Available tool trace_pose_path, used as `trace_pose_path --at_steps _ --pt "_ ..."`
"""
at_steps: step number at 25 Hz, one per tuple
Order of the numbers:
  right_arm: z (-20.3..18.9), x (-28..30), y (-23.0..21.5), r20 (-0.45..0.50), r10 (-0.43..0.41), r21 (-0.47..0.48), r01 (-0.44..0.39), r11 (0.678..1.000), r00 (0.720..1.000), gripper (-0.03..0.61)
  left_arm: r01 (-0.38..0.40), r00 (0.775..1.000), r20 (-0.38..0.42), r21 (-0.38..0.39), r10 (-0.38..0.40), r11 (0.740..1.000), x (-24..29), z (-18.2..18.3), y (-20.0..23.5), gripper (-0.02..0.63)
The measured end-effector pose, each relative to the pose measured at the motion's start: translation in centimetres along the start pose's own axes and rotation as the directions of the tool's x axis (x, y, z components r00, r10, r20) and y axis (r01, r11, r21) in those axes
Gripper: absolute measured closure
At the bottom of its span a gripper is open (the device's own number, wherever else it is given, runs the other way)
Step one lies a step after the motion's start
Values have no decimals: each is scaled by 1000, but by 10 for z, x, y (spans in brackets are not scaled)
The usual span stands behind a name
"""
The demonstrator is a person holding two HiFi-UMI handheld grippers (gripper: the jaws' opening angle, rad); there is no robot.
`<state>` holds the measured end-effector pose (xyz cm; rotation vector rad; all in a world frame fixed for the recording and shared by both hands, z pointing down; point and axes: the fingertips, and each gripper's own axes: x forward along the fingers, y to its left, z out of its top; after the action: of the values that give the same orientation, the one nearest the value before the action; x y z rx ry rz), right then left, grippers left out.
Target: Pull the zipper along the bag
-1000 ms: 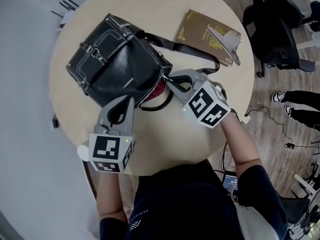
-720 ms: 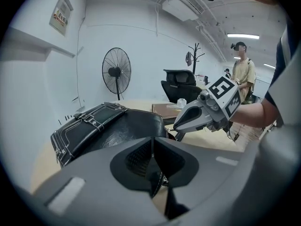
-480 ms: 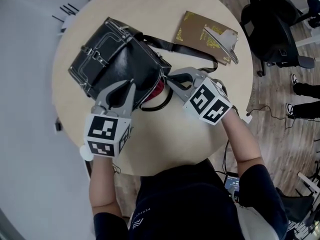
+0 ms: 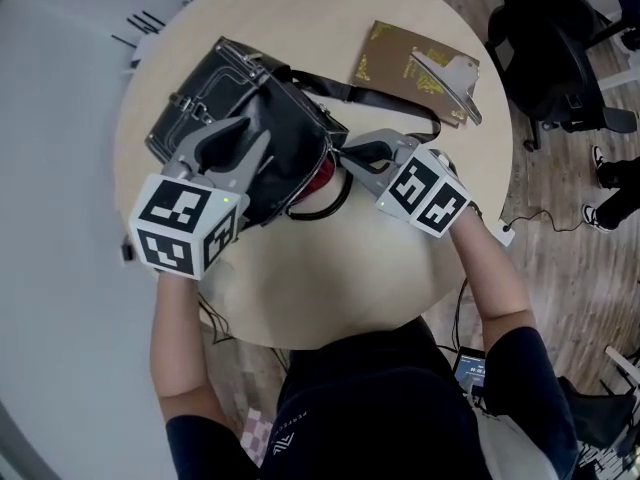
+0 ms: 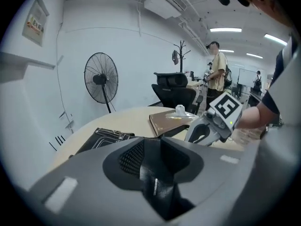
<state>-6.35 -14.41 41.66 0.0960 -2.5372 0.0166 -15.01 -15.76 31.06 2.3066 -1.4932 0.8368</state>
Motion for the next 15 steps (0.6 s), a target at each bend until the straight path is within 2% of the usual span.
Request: trace_pose_path --at_steps 3,7,11,13,15 --pt "-1 1 0 2 -1 6 1 1000 1000 566 15 998 56 -55 -12 998 0 22 -2 480" --pt "-2 3 0 2 -3 12 3 1000 1000 566 15 997 81 -57 -11 998 3 34 -6 480" --pt "-2 2 0 3 4 20 -4 1000 1000 566 5 1000 20 -69 -4 998 18 29 -4 472" --pt "-2 2 0 8 5 21 -5 1000 1000 566 22 999 -29 -70 -24 997 32 23 -5 459" --pt "-2 2 0 12 9 18 -10 1000 1000 566 50 996 -79 -39 -53 998 45 17 -7 440"
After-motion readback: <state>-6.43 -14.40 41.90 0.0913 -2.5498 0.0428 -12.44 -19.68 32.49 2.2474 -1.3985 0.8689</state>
